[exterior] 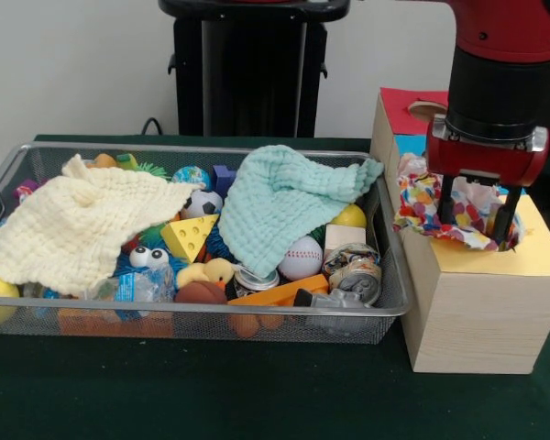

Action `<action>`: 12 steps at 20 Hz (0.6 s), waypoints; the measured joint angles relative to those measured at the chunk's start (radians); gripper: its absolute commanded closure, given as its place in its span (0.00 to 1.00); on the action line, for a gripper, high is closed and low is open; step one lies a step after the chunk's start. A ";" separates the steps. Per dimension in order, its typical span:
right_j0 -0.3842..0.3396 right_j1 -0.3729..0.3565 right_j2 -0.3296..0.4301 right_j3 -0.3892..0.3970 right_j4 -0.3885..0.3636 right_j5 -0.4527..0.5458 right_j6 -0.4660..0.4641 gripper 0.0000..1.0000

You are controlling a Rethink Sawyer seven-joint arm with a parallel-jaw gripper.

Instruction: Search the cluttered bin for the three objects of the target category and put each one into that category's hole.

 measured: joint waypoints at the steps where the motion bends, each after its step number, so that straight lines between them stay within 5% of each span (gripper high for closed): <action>1: 0.001 0.001 0.000 0.000 0.002 -0.003 0.000 0.00; 12: 0.002 0.002 0.000 0.001 0.024 -0.009 0.000 0.00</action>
